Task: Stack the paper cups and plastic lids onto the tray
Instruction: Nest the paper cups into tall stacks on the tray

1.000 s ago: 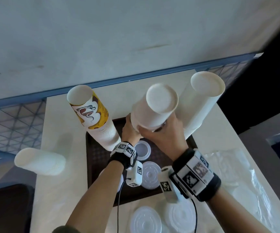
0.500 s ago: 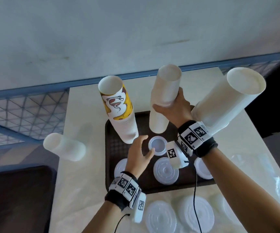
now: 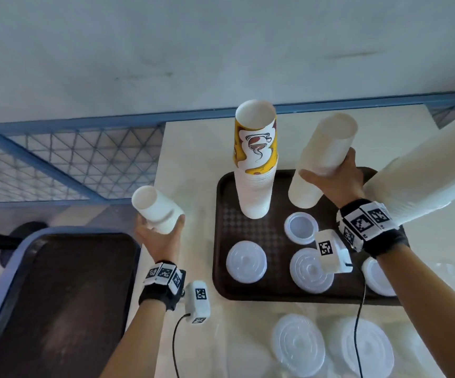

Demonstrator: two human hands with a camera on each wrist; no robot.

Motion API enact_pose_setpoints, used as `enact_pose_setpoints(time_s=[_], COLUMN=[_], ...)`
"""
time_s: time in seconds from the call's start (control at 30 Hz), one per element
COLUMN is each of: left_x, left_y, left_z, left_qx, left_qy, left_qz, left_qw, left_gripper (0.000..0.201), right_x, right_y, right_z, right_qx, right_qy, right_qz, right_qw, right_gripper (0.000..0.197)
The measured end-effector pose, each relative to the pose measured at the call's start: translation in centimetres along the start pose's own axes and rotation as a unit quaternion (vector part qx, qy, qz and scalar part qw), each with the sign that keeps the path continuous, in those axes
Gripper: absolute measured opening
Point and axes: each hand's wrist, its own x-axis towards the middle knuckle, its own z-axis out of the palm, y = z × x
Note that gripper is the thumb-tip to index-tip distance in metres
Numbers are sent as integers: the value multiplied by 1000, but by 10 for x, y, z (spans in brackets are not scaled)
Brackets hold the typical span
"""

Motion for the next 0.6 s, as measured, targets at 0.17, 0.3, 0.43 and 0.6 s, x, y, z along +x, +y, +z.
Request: enact_pose_setpoints(time_s=[0.17,0.3,0.43,0.6], left_x=[12,16,22,-1], left_y=[7,9,12,80], left_z=[12,13,-1,-27], left_qx=[35,31,0,-143], left_qy=[21,6,-25,-6], left_qz=[-39,-53,-27,99], left_qw=[998,998,999,985], left_gripper=[85,84,81,61], right_x=[-1,-2,-3,-5], right_y=[5,9,7,6], right_z=[3,3,4,3], right_qx=[16,28,27,32], right_qy=[5,1,-4,-24], right_qz=[-13,-14,-13,-9], right_qw=[1000,999,1000,999], right_gripper=[86,84,86,95])
